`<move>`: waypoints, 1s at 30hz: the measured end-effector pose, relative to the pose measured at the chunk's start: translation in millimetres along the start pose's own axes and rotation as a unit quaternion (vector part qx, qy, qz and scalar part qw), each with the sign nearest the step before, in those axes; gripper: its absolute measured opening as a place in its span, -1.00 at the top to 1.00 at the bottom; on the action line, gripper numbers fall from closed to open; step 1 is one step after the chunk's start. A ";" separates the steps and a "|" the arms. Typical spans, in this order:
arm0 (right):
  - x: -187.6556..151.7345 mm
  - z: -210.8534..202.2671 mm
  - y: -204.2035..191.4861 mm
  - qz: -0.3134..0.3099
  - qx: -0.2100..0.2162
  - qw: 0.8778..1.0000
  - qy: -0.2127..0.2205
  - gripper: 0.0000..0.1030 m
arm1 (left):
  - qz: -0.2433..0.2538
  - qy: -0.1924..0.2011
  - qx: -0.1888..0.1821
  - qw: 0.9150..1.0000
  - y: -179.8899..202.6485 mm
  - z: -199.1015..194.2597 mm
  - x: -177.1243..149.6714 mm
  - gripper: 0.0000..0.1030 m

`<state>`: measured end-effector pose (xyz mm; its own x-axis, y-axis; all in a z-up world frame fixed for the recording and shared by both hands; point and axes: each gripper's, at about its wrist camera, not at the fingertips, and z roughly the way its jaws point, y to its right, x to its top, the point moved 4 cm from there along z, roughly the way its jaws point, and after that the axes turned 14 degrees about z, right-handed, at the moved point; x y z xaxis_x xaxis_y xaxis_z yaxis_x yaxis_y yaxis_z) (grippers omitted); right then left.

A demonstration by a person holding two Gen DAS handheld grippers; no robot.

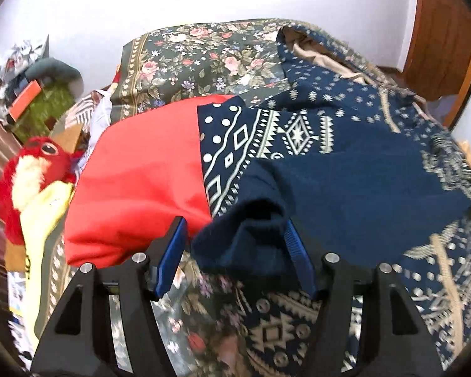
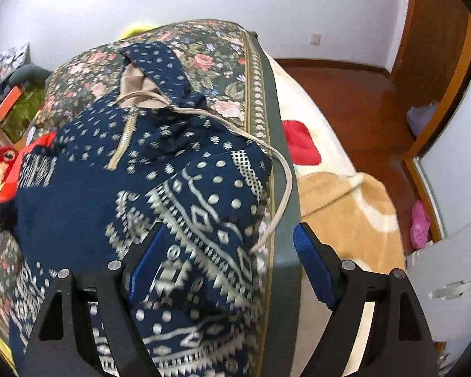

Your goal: Fold large clothes

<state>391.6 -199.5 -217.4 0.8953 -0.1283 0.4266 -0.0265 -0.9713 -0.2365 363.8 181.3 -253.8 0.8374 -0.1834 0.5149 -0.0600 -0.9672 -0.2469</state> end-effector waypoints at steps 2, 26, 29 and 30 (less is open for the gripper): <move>5.5 10.1 4.3 0.017 -0.003 1.000 -0.009 -0.53 | -0.005 -0.004 -0.009 1.000 0.2 8.5 4.8 -0.01; 2.3 39.7 28.6 0.037 -0.053 0.997 -0.034 -0.56 | -0.115 -0.061 -0.041 0.991 -44.9 24.2 -32.3 0.23; 3.1 25.9 27.4 0.041 -0.045 0.997 -0.036 -0.56 | -0.093 -0.069 -0.038 0.993 -40.7 20.0 -36.0 -0.01; 3.8 19.7 26.4 0.039 -0.044 0.998 -0.033 -0.56 | -0.088 -0.066 -0.041 0.993 -40.0 15.4 -34.9 -0.02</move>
<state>403.1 -221.7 -239.3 0.9164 -0.1943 0.3501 -0.1342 -0.9728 -0.1886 345.4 229.0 -274.5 0.9022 0.0097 0.4313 0.0550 -0.9942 -0.0927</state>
